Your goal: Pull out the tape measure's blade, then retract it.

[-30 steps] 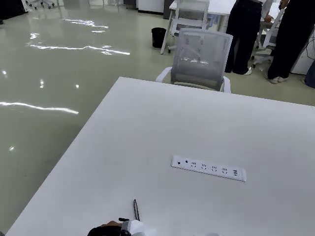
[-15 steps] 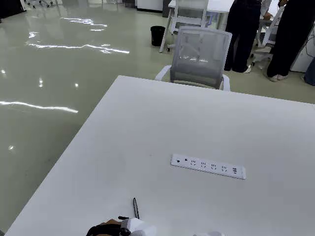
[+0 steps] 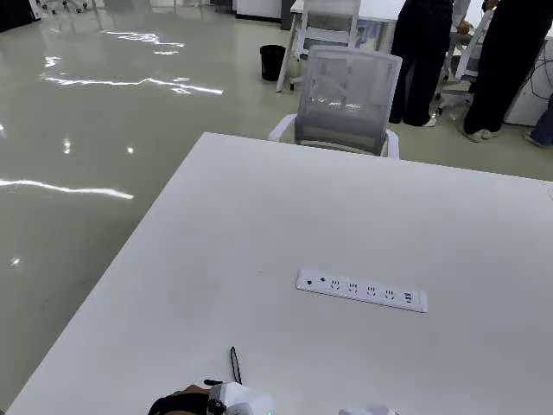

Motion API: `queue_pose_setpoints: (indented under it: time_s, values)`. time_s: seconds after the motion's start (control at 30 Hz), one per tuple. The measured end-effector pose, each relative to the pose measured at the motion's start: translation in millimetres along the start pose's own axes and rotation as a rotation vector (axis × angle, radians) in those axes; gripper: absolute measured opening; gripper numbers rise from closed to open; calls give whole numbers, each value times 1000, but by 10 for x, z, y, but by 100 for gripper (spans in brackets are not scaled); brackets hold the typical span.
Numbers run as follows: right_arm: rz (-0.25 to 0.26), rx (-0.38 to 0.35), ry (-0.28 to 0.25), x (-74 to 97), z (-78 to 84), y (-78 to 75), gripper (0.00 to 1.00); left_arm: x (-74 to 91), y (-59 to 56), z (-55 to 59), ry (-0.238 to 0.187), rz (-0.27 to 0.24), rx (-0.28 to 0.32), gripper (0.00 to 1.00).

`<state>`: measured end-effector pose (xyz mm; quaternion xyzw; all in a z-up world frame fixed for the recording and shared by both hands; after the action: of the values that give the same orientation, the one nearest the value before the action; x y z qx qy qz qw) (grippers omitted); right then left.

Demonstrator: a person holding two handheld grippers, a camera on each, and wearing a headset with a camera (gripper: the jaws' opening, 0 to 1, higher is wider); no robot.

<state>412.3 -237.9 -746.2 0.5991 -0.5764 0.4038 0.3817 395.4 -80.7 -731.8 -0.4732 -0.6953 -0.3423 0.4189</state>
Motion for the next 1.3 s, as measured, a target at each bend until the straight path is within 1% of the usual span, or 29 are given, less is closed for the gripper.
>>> queue_pose_setpoints:
  time_s: [0.23,0.37,0.53,0.7,1.03,1.3]
  values:
    - [9,11,0,2,-8,5,11,-8,5,9,2,-1,-2,30]
    - [15,12,7,-9,33,-14,11,-11,7,12,4,-2,0,30]
    - [18,5,10,13,84,0,11,-17,10,10,5,0,0,30]
    - [20,4,8,19,85,14,11,-13,3,9,8,-2,2,30]
    - [21,0,0,95,142,41,11,-19,-3,1,8,-1,3,30]
    - [18,-3,-2,97,164,34,11,-17,-2,3,4,1,7,31]
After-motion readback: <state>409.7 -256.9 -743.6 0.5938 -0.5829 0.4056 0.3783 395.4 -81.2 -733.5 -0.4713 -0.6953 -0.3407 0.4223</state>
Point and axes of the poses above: the centre of the closed fingertips' face, and the gripper's own axes: x roughly backward along the fingers, y roughly to its left, z roughly out of its underside, the point moved 7 cm from there along x, roughly backward along the fingers, and after that the axes turned 7 degrees about y, right-handed, at the moved point
